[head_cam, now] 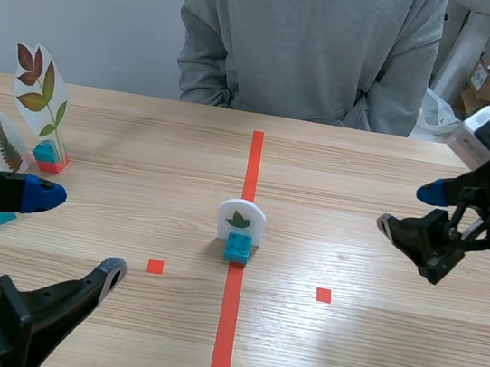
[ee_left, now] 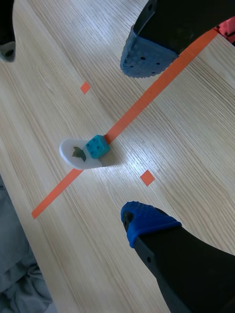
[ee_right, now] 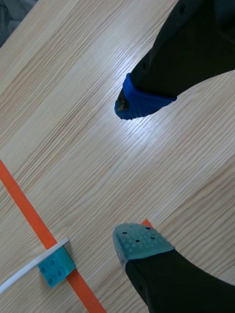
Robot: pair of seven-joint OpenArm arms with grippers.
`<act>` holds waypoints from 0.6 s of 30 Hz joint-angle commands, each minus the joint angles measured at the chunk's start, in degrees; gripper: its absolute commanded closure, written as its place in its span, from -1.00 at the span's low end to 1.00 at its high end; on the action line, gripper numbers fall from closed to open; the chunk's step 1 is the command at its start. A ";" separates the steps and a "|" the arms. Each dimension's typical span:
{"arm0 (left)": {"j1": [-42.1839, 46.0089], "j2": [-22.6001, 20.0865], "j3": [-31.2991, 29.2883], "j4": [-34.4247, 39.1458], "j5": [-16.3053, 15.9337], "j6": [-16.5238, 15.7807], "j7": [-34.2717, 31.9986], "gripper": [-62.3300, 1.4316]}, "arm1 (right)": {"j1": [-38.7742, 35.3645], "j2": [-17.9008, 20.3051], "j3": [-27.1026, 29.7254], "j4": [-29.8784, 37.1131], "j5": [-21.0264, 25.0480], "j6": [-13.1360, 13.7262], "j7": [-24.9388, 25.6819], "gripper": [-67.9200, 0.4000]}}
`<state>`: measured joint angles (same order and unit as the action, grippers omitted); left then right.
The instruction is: Do the leaf sorting experiment
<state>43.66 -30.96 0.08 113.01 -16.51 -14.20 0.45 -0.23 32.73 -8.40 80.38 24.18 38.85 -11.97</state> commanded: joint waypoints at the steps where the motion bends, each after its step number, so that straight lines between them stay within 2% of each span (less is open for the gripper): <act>1: 0.33 0.68 -0.11 0.94 -0.35 -0.20 -0.79 -0.74 | 2.49 0.52 -1.57 -0.52 0.15 0.26 0.72 -0.36; 7: 0.48 1.73 -0.11 0.94 -0.35 -0.17 -0.76 -0.74 | 9.81 -1.07 -10.40 -5.31 -2.56 0.26 1.40 -0.36; 18: 1.92 2.69 -0.11 0.94 -0.35 -0.17 -0.92 -0.74 | 20.20 -7.39 -22.91 -13.64 -8.44 -0.46 3.69 -0.35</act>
<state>44.93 -28.71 0.08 113.01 -16.51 -14.20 0.43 18.46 25.32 -31.88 66.46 15.53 38.74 -9.10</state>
